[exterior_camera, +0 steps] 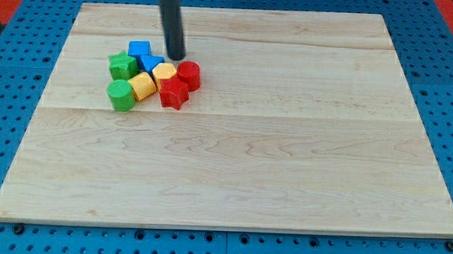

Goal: Move the green circle to the right side

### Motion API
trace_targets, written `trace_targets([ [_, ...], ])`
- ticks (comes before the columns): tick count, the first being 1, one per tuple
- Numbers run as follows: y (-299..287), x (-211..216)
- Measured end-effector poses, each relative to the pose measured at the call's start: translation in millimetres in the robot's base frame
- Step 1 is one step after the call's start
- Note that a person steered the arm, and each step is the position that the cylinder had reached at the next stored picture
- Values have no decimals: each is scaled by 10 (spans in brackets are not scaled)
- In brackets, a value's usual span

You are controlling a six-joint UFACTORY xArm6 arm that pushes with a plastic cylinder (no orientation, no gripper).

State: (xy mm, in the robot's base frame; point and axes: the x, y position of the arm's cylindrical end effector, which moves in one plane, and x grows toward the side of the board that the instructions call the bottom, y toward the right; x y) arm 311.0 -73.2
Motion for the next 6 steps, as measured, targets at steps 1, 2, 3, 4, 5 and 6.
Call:
trace_targets([
  [1, 417, 487],
  [2, 847, 1786],
  [3, 989, 2311],
  [4, 646, 2309],
  [5, 107, 2066],
  [6, -540, 1877],
])
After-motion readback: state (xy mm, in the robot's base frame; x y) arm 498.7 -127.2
